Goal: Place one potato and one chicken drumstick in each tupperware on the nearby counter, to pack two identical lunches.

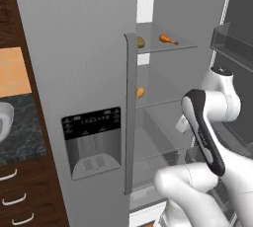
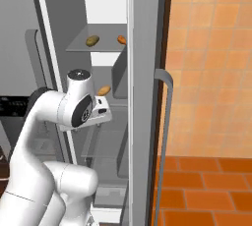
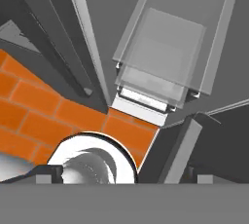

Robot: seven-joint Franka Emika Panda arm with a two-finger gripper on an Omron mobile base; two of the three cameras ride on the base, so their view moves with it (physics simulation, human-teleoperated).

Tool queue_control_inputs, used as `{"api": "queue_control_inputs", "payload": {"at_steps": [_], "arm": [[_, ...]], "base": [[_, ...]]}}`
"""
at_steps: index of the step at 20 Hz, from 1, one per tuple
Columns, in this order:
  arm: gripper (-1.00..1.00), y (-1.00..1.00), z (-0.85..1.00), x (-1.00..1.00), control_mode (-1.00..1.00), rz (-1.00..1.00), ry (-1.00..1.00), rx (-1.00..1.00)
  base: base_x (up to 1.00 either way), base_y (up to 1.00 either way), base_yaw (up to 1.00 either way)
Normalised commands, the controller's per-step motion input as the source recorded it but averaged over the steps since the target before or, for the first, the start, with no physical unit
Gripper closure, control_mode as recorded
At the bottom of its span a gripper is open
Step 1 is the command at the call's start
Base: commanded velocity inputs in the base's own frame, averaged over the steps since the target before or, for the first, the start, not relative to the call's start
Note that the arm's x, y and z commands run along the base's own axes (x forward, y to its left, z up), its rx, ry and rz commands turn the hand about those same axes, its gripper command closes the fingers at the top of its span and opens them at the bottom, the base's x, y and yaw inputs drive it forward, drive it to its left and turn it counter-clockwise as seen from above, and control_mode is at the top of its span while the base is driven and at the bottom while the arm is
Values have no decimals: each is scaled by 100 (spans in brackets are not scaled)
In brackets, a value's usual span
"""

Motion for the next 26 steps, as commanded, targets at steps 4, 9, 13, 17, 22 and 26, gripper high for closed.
{"api": "queue_control_inputs", "payload": {"at_steps": [4, 9, 13, 17, 22, 26], "arm": [[-100, 17, 36, 100, -100, -5, -2, 9], [-100, 15, 33, 88, -100, -30, -14, 9], [-100, 41, 8, 90, -100, -35, -8, 1], [-100, 22, -44, 46, -100, -22, -24, 2], [-100, -1, -14, 7, -100, -1, -36, 15], [-100, 0, -15, 59, -100, 0, 0, 7]], "base": [[0, 0, 0], [0, 0, 0], [0, 0, 0], [0, 0, 0], [0, 0, 0], [0, 0, 0]]}}
